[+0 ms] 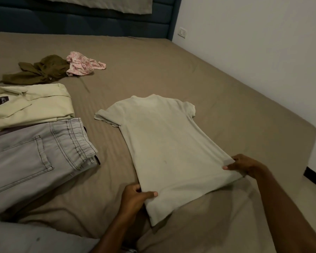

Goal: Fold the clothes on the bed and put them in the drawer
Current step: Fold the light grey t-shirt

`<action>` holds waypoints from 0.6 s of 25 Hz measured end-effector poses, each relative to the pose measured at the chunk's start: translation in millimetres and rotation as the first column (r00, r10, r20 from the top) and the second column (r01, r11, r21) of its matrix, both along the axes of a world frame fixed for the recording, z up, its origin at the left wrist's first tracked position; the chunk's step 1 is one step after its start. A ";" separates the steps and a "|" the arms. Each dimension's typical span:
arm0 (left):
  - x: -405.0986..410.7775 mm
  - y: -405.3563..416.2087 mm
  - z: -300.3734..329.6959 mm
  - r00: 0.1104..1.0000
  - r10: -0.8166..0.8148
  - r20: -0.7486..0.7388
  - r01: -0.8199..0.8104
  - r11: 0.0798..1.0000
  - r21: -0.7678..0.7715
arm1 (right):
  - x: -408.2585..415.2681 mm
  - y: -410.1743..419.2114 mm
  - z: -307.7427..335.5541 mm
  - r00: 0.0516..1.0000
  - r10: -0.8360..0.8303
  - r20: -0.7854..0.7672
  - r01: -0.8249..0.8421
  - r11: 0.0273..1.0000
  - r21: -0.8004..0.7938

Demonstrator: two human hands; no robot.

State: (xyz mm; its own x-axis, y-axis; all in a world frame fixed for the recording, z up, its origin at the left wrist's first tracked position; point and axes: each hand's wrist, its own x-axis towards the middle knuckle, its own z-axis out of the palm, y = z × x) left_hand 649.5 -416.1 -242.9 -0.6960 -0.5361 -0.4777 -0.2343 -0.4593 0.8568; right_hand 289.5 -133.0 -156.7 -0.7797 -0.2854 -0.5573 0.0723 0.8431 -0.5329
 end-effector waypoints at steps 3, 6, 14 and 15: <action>4.4 0.0 10.1 0.993 -0.120 -0.002 0.120 0.990 0.076 | 2.1 13.9 3.8 0.978 -0.207 0.015 0.205 0.956 -0.212; 13.8 -2.9 9.7 0.979 -0.197 0.050 0.195 0.980 0.040 | 25.4 22.7 -10.7 0.903 -0.428 0.037 0.414 0.845 -0.338; 24.3 -6.0 1.1 0.913 -0.348 0.212 0.358 0.933 -0.010 | 60.5 34.4 -61.9 0.744 -0.476 -0.469 0.464 0.873 -0.150; 25.0 -5.1 0.3 0.907 -0.367 0.205 0.376 0.927 -0.002 | 60.5 38.0 -67.1 0.719 -0.465 -0.517 0.474 0.872 -0.126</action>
State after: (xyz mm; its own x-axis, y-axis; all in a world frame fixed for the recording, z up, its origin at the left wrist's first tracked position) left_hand 674.5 -421.2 -242.6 -0.7422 -0.2791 -0.6093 -0.5475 -0.2719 0.7914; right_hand 350.0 -95.0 -223.8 -0.9792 0.2002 -0.0333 0.1804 0.7834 -0.5948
